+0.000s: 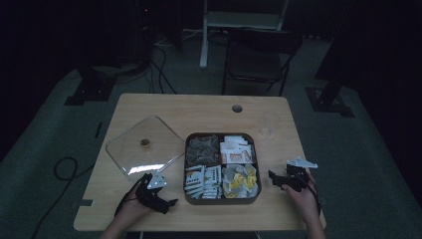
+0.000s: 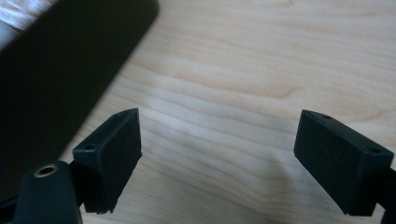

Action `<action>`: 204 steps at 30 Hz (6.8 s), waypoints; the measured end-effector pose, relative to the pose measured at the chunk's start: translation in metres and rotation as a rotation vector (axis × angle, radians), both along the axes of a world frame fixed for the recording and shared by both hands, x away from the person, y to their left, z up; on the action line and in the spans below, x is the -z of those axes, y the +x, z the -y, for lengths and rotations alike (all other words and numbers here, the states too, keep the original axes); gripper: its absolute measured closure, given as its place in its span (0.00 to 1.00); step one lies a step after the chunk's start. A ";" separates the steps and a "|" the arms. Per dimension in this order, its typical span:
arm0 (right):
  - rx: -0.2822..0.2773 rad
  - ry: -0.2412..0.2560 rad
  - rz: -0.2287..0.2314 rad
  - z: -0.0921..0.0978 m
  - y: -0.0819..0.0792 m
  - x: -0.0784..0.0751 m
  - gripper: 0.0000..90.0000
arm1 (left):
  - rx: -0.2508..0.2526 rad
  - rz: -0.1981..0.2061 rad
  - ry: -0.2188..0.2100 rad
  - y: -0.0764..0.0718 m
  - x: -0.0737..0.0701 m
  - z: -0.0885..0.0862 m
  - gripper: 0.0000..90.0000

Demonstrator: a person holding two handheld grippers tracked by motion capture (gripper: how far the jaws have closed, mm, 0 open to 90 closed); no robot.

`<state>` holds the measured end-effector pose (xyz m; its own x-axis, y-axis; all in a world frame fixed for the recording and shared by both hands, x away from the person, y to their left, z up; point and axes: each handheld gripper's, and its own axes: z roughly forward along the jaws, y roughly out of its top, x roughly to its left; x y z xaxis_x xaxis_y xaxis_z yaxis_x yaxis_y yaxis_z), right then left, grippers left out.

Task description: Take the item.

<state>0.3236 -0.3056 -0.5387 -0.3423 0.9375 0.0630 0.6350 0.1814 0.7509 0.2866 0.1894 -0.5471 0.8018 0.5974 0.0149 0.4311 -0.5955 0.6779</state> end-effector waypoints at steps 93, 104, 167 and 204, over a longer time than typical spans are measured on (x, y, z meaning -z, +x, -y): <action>-0.444 0.121 0.113 -0.090 -0.009 -0.083 0.89 | -0.001 0.000 -0.001 0.000 0.000 0.000 0.00; -0.449 0.149 0.148 -0.090 0.000 -0.102 0.90 | -0.003 0.002 -0.005 0.000 0.000 0.000 0.00; -0.086 0.235 0.195 -0.005 0.140 -0.116 0.90 | 0.000 -0.001 0.001 0.000 0.000 0.000 0.00; 0.064 0.275 0.119 0.010 0.171 -0.078 0.61 | 0.000 -0.001 0.001 0.000 0.000 0.000 0.00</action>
<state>0.4946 -0.3159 -0.4607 -0.3035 0.9106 0.2806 0.5430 -0.0767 0.8362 0.2866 0.1894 -0.5470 0.8019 0.5973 0.0148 0.4316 -0.5961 0.6770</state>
